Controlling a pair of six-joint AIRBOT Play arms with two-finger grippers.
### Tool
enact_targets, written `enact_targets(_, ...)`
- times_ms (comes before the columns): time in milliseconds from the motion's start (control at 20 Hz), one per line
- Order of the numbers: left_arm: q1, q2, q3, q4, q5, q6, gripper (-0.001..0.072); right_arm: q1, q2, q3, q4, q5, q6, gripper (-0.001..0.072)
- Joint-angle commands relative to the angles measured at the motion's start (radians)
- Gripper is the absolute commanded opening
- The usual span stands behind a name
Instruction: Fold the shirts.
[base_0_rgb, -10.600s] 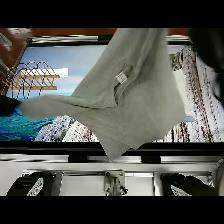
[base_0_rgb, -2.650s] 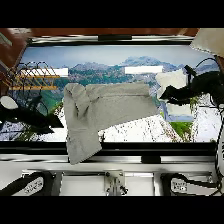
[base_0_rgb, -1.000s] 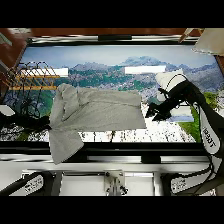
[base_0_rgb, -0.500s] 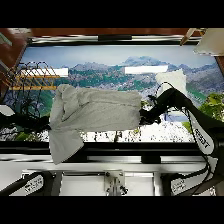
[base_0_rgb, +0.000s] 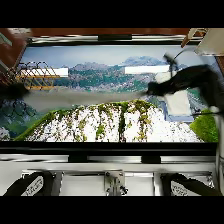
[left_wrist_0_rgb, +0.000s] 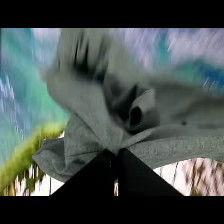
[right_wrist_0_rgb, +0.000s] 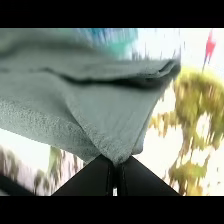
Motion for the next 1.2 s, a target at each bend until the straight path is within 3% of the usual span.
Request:
enact_targets(0, -0.040, 0.156, 0.376, -0.062, 0.262, -0.024, 0.0032, -0.014, 0.260, 0.243, -0.053, 0.291, -0.068, 0.0069)
enact_targets(100, -0.040, 0.224, 0.525, -0.066, 0.380, -0.062, 0.0032, -0.014, 0.387, 0.335, -0.061, 0.481, -0.069, 0.0069)
enact_targets(250, -0.040, 0.307, 0.595, -0.065, 0.378, -0.068, 0.0032, -0.014, 0.511, 0.388, -0.094, 0.517, -0.068, 0.0069)
enact_targets(400, -0.040, 0.338, 0.595, -0.018, 0.286, -0.068, 0.0032, -0.014, 0.571, 0.388, -0.187, 0.403, 0.002, 0.0068)
enact_targets(550, -0.040, 0.309, 0.569, 0.029, 0.140, -0.063, 0.0031, -0.014, 0.560, 0.388, -0.316, 0.203, 0.077, 0.0068)
enact_targets(650, -0.040, 0.272, 0.534, 0.030, 0.032, 0.005, 0.0031, -0.014, 0.519, 0.387, -0.381, 0.077, 0.122, 0.0069)
enact_targets(900, -0.040, 0.111, 0.407, 0.029, -0.136, 0.015, 0.0031, -0.014, 0.291, 0.320, -0.417, -0.215, 0.259, 0.0069)
enact_targets(1000, -0.040, 0.022, 0.329, 0.028, -0.142, 0.015, 0.0032, -0.014, 0.183, 0.190, -0.430, -0.201, 0.267, 0.0068)
enact_targets(1150, -0.043, -0.139, 0.194, 0.013, -0.134, 0.011, 0.0032, -0.014, -0.011, 0.042, -0.429, 0.012, 0.290, 0.0069)
